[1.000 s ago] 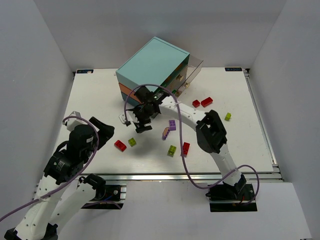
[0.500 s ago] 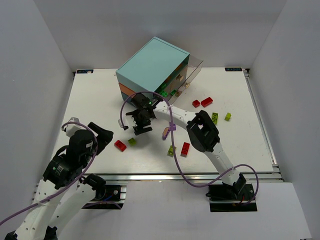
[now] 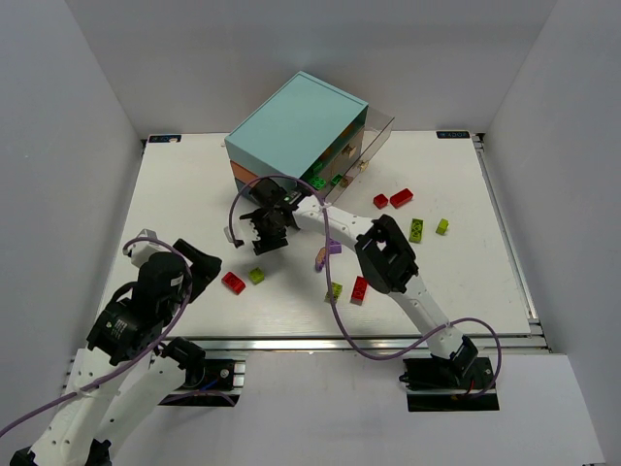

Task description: Sort the legos into containers by color

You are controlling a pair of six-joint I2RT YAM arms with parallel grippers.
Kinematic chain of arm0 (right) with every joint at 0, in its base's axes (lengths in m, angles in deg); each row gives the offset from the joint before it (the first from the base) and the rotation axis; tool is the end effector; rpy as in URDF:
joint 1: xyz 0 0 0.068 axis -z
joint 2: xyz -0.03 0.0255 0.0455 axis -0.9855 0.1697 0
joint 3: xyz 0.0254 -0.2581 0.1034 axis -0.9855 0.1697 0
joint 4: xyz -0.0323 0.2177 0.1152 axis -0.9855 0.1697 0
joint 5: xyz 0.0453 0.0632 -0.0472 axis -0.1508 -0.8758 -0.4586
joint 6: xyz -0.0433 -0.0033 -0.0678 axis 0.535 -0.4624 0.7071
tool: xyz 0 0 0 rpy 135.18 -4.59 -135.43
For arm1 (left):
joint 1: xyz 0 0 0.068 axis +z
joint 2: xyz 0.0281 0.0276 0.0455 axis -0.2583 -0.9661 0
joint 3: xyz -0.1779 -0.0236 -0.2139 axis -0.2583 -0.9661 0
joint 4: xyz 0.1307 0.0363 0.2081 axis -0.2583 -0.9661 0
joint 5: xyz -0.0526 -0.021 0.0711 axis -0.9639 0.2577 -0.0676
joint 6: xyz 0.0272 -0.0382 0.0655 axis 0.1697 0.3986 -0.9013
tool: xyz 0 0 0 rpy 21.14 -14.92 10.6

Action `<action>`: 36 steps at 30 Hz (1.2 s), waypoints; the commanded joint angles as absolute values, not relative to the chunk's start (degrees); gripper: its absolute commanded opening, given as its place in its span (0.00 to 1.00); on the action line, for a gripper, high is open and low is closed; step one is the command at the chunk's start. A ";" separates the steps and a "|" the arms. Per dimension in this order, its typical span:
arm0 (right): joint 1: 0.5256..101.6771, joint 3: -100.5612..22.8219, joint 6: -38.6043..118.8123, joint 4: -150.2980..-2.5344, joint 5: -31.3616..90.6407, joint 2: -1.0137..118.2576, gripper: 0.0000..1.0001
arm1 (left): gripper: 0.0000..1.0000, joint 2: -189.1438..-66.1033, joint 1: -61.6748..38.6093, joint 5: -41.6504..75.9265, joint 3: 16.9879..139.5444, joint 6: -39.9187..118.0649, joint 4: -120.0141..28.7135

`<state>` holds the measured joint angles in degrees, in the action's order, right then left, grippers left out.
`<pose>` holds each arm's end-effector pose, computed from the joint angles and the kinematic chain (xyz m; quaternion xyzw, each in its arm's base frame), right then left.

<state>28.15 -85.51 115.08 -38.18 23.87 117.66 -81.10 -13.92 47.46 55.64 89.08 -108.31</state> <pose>0.3216 0.4389 0.1548 -0.8417 0.4450 0.0709 0.2976 0.0865 -0.0177 0.2930 -0.3280 0.8304 -0.1731 0.4158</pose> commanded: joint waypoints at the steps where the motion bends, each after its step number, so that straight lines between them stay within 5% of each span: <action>1: 28.90 -87.43 117.40 -35.89 23.84 119.49 0.68 | 0.84 -81.49 -14.13 47.64 56.28 89.54 -109.45; 10: 29.34 -85.32 121.89 -25.95 19.80 117.47 0.30 | 0.84 -79.55 -14.13 47.99 55.23 90.25 -110.95; 16: 28.99 -79.61 117.78 -24.89 8.31 105.10 0.06 | 0.84 -78.58 -14.13 46.85 52.42 90.69 -109.63; 26: 32.15 -64.16 98.80 -39.19 -12.20 78.83 0.00 | 0.85 -81.66 -14.13 45.97 49.17 89.28 -103.22; 30: 35.31 -62.29 76.09 -52.55 -5.89 73.70 0.00 | 0.85 -84.29 -14.13 44.13 47.50 87.44 -99.01; 36: 45.50 -63.07 67.31 -59.61 4.58 72.90 0.00 | 0.85 -91.06 -13.51 41.75 45.65 84.27 -92.77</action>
